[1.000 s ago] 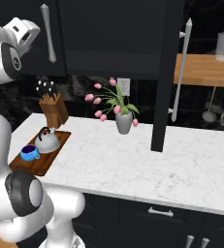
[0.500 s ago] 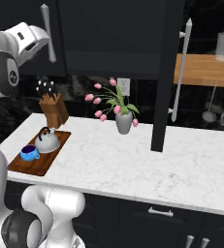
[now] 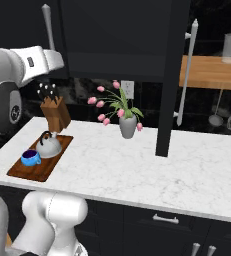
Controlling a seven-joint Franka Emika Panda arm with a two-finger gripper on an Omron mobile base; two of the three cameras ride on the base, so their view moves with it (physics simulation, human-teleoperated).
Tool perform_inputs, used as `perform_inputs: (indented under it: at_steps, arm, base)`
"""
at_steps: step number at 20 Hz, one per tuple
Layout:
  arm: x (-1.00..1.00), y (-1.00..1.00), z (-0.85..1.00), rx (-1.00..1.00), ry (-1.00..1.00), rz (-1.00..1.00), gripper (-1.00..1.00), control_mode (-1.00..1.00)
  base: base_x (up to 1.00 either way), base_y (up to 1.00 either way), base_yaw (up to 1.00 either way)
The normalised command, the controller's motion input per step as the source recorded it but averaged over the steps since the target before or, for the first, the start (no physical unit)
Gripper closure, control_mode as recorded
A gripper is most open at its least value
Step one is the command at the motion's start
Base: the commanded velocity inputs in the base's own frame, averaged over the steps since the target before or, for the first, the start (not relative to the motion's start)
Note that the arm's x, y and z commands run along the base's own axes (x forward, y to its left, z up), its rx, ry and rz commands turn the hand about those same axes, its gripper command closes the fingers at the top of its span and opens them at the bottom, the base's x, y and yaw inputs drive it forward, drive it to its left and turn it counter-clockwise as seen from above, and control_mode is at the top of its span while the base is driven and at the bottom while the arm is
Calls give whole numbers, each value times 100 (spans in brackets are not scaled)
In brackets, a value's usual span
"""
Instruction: Pick the kettle from the counter and place it on the tray. Then pick the mug from the cabinet and place it on the tray. Then close the cabinet doors.
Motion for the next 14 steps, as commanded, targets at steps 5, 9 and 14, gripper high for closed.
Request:
perform_inputs:
  at_steps: [5, 9, 14]
  arm:
    - [-100, -72, 0, 49, 0, -28, 100, -100]
    - [-100, -62, 0, 49, 0, -24, 100, -100]
    - [-78, -69, -8, 44, 0, -10, 100, -100]
  base:
    - [0, 0, 0]
    - [0, 0, 0]
    - [0, 0, 0]
